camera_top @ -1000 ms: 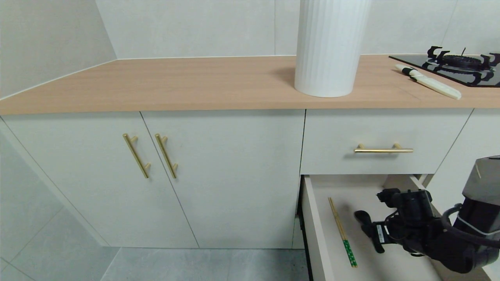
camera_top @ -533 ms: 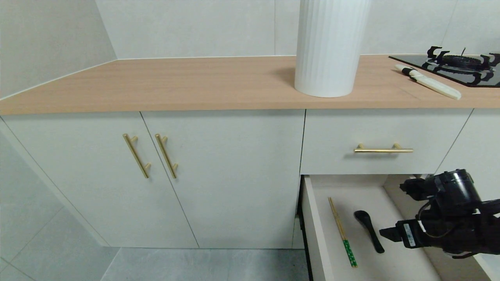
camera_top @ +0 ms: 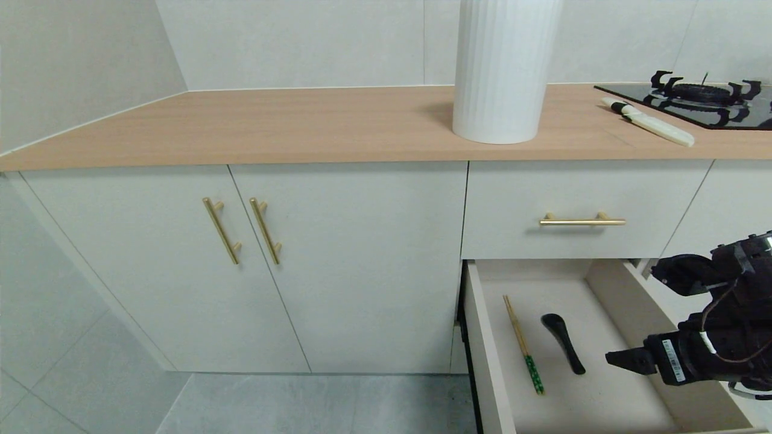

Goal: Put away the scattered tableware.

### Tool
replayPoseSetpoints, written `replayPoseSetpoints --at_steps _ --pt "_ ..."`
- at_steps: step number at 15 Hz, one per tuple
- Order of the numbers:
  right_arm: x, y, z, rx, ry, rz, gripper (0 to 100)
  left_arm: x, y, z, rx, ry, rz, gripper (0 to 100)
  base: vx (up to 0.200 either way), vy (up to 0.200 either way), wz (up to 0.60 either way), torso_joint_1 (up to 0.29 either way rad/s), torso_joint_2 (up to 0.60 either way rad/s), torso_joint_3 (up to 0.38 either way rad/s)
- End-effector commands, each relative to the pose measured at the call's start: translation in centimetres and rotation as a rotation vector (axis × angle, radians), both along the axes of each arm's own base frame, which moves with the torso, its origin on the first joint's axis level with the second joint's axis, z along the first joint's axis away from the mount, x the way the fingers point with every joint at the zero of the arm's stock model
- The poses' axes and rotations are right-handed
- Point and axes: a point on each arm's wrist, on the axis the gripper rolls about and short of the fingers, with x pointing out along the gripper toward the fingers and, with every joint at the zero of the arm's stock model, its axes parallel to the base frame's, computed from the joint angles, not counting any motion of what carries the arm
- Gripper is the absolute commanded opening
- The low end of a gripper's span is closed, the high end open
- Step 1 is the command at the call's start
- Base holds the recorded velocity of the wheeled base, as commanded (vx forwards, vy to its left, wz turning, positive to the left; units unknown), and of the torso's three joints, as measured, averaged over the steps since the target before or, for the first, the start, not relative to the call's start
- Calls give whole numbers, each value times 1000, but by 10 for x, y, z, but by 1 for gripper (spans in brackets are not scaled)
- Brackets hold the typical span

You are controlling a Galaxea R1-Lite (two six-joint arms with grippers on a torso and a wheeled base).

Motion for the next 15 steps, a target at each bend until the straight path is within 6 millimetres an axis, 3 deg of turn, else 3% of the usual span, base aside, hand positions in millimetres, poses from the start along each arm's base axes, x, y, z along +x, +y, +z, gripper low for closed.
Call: replayPoseSetpoints --at_steps 1,3,7,15 --pt "-2 0 3 3 -8 4 100 0 0 0 0 2 0 100 -200 0 0 -2 -2 7" --pt "-7 6 0 -7 23 37 100 0 0 0 0 1 1 100 -200 0 0 0 2 2" --pt "-24 20 -6 -54 128 149 100 0 0 0 0 2 1 100 0 0 0 0 0 0" --pt "-59 25 -26 -223 294 424 100 0 0 0 0 1 0 100 0 0 0 0 0 0"
